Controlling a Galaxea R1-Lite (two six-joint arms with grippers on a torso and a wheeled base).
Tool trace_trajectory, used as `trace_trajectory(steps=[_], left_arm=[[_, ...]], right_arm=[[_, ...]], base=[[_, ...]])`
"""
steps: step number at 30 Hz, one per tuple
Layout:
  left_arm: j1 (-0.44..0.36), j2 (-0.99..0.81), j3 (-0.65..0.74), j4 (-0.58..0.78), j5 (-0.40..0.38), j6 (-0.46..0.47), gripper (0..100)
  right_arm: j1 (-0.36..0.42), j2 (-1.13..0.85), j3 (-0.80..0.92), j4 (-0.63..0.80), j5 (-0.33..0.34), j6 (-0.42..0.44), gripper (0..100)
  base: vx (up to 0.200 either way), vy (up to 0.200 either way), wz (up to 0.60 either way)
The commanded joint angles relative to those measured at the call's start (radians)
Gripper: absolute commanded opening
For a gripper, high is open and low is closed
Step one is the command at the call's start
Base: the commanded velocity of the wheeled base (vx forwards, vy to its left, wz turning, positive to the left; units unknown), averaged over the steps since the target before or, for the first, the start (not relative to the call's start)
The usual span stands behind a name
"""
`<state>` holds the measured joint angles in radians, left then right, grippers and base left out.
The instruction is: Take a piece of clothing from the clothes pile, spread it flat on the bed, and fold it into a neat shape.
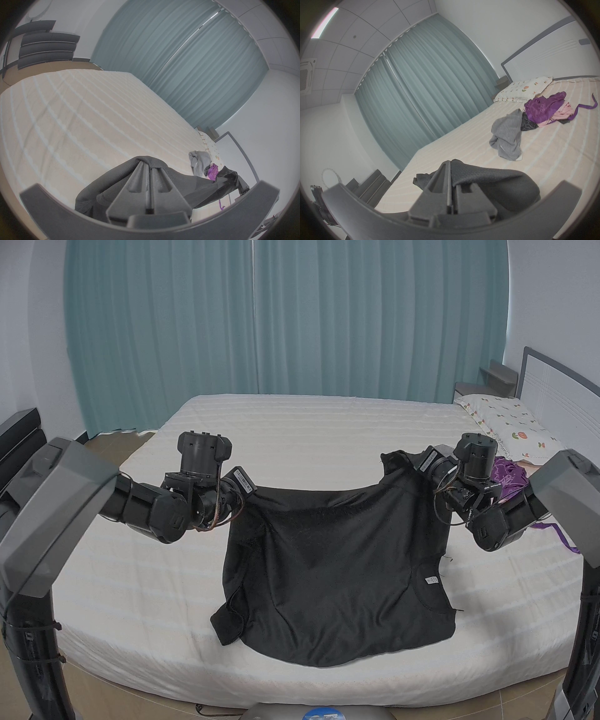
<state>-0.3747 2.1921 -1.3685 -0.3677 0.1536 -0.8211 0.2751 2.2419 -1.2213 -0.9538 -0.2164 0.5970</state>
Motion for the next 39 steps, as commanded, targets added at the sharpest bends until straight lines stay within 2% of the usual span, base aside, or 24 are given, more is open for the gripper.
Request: trace_trajectory(steps=[1,5,6,13,16,19,20,23,28,29,34,39], left_arm=[[0.002,0.121,-0.060,-0.004,0.000,-0.003,0],[0.002,0.215,-0.130,0.003,0.001,-0.023,0],[0.003,0.230,-0.147,0.007,0.001,-0.033,100],[0.017,0.331,-0.227,0.030,0.018,-0.064,100],[0.059,0.334,-0.261,0.018,0.072,-0.086,100],[0.095,0.313,-0.285,0.007,0.087,-0.214,100],[0.108,0.296,-0.279,0.013,0.084,-0.227,100],[0.126,0.279,-0.259,0.015,0.083,-0.228,100],[0.131,0.261,-0.185,0.016,0.078,-0.227,100],[0.129,0.235,-0.127,0.015,0.050,-0.225,100],[0.120,0.124,0.068,0.001,-0.057,-0.225,100],[0.117,0.024,0.215,0.000,-0.112,-0.237,100]], right_arm=[[0.001,0.108,-0.024,-0.003,-0.008,0.000,0],[-0.002,0.179,-0.049,0.007,-0.015,0.000,0],[-0.005,0.194,-0.050,0.007,-0.015,0.000,100],[-0.022,0.286,-0.053,0.010,-0.012,0.001,100],[-0.057,0.277,-0.058,0.003,-0.015,0.017,100],[-0.097,0.226,-0.087,-0.016,-0.017,0.084,100],[-0.106,0.209,-0.101,-0.025,-0.017,0.129,100],[-0.117,0.194,-0.083,-0.002,0.002,0.170,100],[-0.114,0.191,0.019,0.086,0.042,0.162,100],[-0.114,0.186,0.046,0.081,0.071,0.168,100],[-0.125,0.142,0.109,0.081,0.098,0.190,100],[-0.129,0.061,0.223,0.079,0.135,0.247,100]], base=[[0.000,0.000,0.00],[0.000,0.000,0.00],[0.000,0.000,0.00],[0.000,0.000,0.00],[0.000,0.000,0.00],[0.000,0.000,0.00],[0.000,0.000,0.00],[0.000,0.000,0.00],[0.000,0.000,0.00],[0.000,0.000,0.00],[0.000,0.000,0.00],[0.000,0.000,0.00]])
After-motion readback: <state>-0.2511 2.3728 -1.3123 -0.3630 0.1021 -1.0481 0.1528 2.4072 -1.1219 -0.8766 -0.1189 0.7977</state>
